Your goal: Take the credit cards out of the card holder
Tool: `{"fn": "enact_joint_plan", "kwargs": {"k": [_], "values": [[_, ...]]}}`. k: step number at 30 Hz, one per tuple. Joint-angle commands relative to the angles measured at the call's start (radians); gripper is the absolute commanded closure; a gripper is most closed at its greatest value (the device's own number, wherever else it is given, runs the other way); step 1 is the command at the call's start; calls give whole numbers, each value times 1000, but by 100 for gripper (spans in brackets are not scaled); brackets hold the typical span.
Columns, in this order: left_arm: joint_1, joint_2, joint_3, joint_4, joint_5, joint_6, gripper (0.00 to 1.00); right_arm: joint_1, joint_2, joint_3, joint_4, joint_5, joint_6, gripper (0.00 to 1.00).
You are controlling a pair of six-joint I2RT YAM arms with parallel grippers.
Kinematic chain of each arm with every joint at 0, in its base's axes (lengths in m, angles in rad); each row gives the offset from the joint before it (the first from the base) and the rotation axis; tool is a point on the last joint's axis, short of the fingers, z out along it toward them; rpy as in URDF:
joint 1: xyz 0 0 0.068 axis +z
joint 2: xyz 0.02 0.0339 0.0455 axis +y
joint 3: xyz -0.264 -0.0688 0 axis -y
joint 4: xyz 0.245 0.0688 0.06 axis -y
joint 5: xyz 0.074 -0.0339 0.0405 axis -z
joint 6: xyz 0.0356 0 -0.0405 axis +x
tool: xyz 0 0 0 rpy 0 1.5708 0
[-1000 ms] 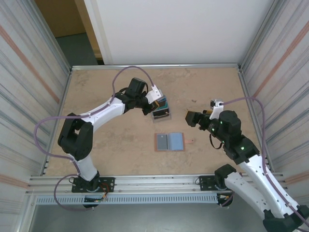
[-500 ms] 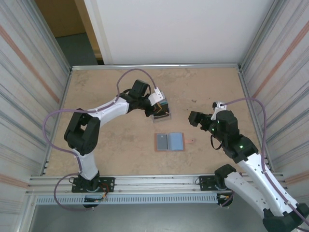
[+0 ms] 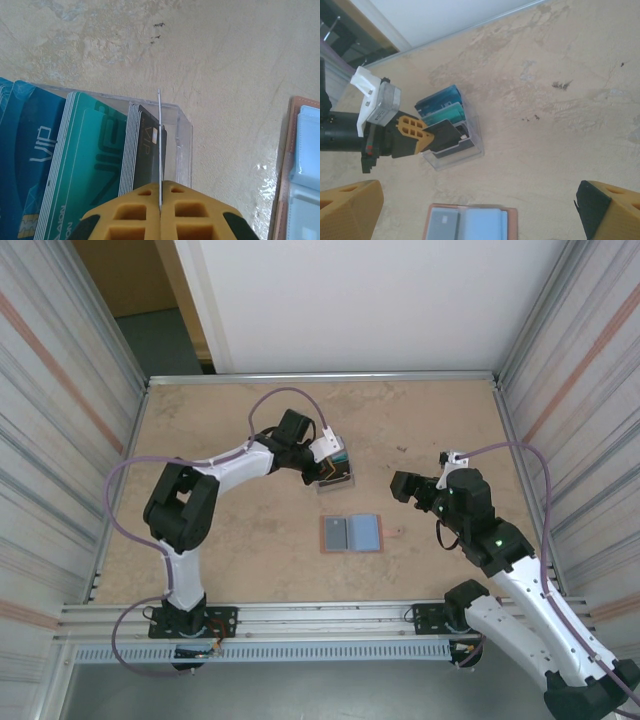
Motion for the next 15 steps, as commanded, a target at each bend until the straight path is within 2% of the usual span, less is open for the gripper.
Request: {"fn": "enact_joint_plan", "kwargs": {"k": [1, 12, 15], "values": [[1, 21, 38, -3, 3, 39, 100, -5, -9, -17, -8, 24, 22, 1], [2, 43, 50, -3, -3, 81, 100, -5, -3, -22, -3, 16, 28, 1], [3, 46, 54, -8, -22, 91, 96, -6, 0, -25, -3, 15, 32, 1]]}}
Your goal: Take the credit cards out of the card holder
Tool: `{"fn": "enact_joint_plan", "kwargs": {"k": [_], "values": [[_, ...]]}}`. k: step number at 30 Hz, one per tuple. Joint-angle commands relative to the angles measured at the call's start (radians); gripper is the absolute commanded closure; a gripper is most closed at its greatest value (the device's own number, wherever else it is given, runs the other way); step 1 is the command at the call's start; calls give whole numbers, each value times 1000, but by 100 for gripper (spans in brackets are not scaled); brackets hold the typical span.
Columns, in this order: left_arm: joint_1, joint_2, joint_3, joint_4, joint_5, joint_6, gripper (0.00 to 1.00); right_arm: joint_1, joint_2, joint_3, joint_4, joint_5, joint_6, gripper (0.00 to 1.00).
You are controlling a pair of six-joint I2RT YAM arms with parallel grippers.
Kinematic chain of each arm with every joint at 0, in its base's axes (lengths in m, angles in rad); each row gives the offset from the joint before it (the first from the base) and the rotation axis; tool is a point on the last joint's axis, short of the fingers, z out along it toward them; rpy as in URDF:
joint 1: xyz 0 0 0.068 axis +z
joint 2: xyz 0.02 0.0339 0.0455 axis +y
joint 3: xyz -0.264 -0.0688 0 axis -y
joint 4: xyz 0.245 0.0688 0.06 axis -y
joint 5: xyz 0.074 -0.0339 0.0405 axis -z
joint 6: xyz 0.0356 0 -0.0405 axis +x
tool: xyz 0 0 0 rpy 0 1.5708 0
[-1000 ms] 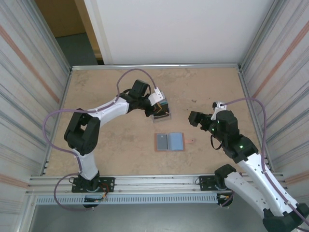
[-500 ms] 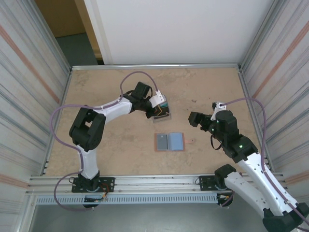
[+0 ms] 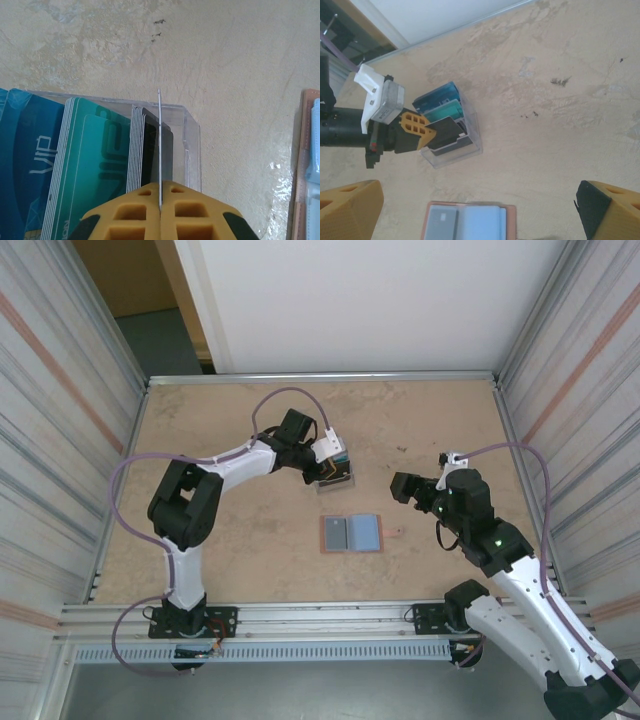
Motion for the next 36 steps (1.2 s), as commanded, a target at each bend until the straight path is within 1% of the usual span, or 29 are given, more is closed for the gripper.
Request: {"fn": "enact_joint_plan", "kwargs": {"k": [1, 3, 4, 5, 6, 10, 11, 16, 19, 24, 25, 27, 29, 32, 33, 36], "values": [[3, 15, 32, -8, -23, 37, 96, -5, 1, -19, 1, 13, 27, 1], [2, 16, 34, -4, -34, 39, 94, -5, 4, -19, 1, 12, 29, 1], [2, 16, 35, -8, -36, 40, 91, -5, 5, -20, 2, 12, 30, 1], [2, 16, 38, -13, -35, 40, 85, -5, 8, -19, 1, 12, 31, 1], [2, 15, 41, -17, -30, 38, 83, -5, 10, -18, 0, 12, 33, 1], [3, -1, 37, -20, -16, 24, 80, -5, 32, -16, -16, 15, 50, 1], [0, -9, 35, -21, -14, 22, 73, -4, 41, -13, -23, 15, 57, 1], [-9, -64, 13, -23, -8, 5, 71, 10, 110, -6, -48, 21, 95, 1], [-18, -121, -19, -10, -16, -19, 71, 38, 165, 10, -68, 46, 116, 1], [-25, -254, -129, 57, -55, -99, 70, 146, 281, 59, -99, 157, 150, 1], [-25, -279, -155, 70, -66, -116, 65, 173, 310, 74, -104, 176, 156, 1], [-26, -344, -216, 105, -98, -160, 62, 218, 380, 106, -118, 213, 172, 1], [-26, -408, -277, 133, -140, -202, 55, 252, 432, 138, -130, 231, 182, 1], [-28, -513, -384, 193, -203, -280, 54, 309, 526, 193, -150, 248, 195, 1], [-28, -552, -424, 222, -224, -315, 48, 330, 559, 213, -160, 263, 205, 1], [-28, -658, -525, 276, -302, -409, 47, 382, 663, 300, -209, 281, 211, 1]]}}
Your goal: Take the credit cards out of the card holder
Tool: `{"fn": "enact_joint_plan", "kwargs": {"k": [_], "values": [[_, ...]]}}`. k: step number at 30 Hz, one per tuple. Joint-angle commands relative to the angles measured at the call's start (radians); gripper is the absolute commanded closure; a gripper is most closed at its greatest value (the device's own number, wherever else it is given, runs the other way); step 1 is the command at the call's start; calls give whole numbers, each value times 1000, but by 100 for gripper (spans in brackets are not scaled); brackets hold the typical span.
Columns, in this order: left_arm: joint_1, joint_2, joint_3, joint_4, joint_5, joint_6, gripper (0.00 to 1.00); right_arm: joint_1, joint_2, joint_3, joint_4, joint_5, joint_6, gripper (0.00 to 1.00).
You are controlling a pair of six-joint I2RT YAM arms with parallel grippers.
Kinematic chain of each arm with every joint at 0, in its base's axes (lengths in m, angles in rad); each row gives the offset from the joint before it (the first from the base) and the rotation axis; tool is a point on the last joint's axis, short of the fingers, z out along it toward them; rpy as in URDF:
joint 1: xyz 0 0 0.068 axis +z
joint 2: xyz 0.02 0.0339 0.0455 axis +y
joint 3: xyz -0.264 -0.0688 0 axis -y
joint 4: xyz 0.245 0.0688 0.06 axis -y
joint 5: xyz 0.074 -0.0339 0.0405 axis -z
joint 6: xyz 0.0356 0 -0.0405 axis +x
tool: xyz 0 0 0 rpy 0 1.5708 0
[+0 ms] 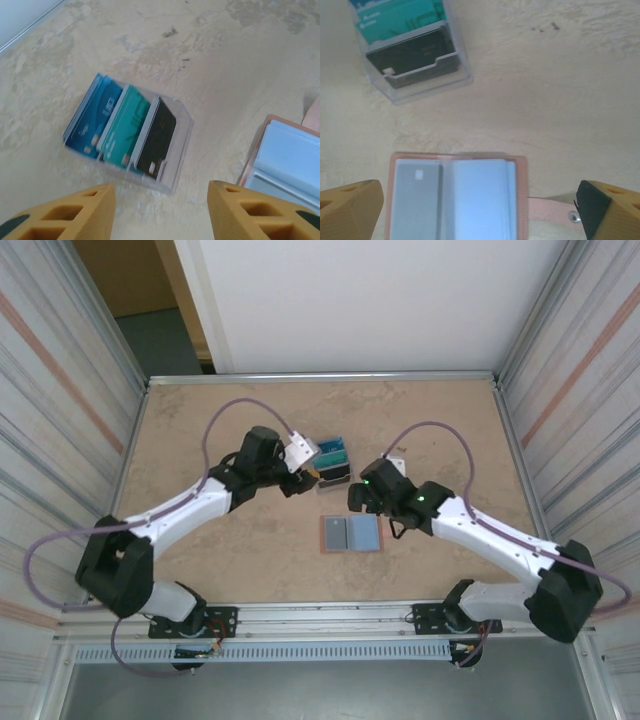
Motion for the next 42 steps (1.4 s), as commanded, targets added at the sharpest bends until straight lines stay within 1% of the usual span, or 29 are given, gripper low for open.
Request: {"fn": "enact_joint_plan", "kwargs": {"k": [1, 2, 3, 4, 5, 6, 9, 10, 14, 18, 20, 22, 24, 28, 32, 37, 42], "values": [[-5, -120, -95, 100, -134, -164, 43, 47, 97, 117, -93, 68, 33, 1], [-5, -160, -132, 115, -165, -199, 36, 66, 135, 164, -129, 88, 34, 1], [-5, -191, -161, 129, -190, -230, 33, 85, 163, 190, -151, 99, 32, 1], [-5, -228, -193, 145, -219, -265, 33, 111, 193, 216, -165, 102, 16, 1], [-5, -264, -229, 160, -249, -305, 28, 130, 216, 233, -170, 100, 3, 1], [-5, -294, -257, 173, -280, -341, 23, 138, 233, 244, -170, 86, -3, 1], [-5, -390, -347, 200, -382, -443, 3, 140, 273, 246, -150, 16, -6, 1], [-6, -420, -372, 200, -425, -481, 1, 140, 282, 240, -140, -1, -6, 1], [-5, -530, -458, 181, -549, -572, 1, 154, 308, 227, -131, -26, 11, 1], [-6, -625, -525, 166, -614, -636, 1, 175, 340, 232, -144, -40, 15, 1], [-5, -669, -556, 164, -633, -664, 1, 186, 360, 235, -141, -59, 16, 13], [-5, -703, -576, 158, -642, -682, 1, 193, 381, 232, -130, -91, 17, 20], [-4, -736, -594, 160, -646, -697, 1, 199, 400, 229, -113, -123, 16, 24], [2, -784, -632, 177, -644, -713, 1, 211, 440, 224, -89, -166, 13, 29], [14, -808, -645, 176, -626, -724, 1, 214, 481, 221, -84, -174, 13, 34], [17, -801, -644, 177, -623, -728, 1, 214, 521, 214, -81, -171, 15, 41], [18, -774, -636, 180, -612, -728, 1, 211, 544, 208, -83, -156, 19, 42]]}}
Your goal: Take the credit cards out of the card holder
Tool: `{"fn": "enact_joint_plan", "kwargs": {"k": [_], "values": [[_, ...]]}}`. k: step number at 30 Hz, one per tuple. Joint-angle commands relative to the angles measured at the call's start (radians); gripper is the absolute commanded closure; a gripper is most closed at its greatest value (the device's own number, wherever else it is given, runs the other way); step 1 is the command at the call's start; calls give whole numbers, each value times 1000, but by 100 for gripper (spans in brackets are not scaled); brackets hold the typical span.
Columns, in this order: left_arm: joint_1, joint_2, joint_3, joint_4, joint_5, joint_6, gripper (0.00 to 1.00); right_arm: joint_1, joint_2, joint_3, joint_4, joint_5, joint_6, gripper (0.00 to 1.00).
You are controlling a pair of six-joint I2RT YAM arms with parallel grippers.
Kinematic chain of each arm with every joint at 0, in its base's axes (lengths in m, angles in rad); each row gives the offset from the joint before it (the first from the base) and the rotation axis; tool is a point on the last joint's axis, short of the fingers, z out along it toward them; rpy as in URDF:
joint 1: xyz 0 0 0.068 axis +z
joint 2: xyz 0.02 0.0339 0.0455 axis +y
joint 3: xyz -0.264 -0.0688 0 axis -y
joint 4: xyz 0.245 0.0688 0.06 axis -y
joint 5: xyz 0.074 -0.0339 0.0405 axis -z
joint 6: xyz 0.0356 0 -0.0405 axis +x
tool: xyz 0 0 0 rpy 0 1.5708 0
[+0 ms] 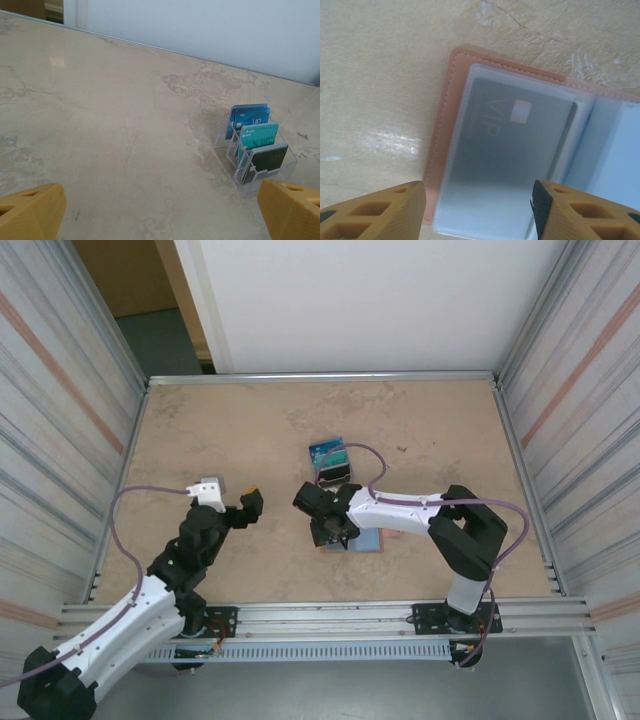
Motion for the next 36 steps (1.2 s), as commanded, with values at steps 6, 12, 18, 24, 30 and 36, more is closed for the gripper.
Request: {"fn": "enact_joint_plan", "kwargs": {"k": [6, 12, 18, 24, 30, 36], "values": [[9, 57, 16, 24, 13, -11, 1, -5, 31, -29, -4, 16, 25, 44], [9, 73, 29, 23, 21, 0, 1, -17, 29, -57, 25, -13, 31, 46], [10, 71, 37, 13, 26, 6, 1, -46, -5, -104, 89, -88, 33, 51], [9, 56, 45, 3, 37, 9, 1, -76, -49, -141, 120, -121, 28, 58], [8, 46, 69, -13, 59, 33, 1, -91, -84, -166, 135, -141, 16, 67], [-19, 60, 87, 13, 73, 74, 1, -86, -93, -169, 148, -166, -24, 77]]}}
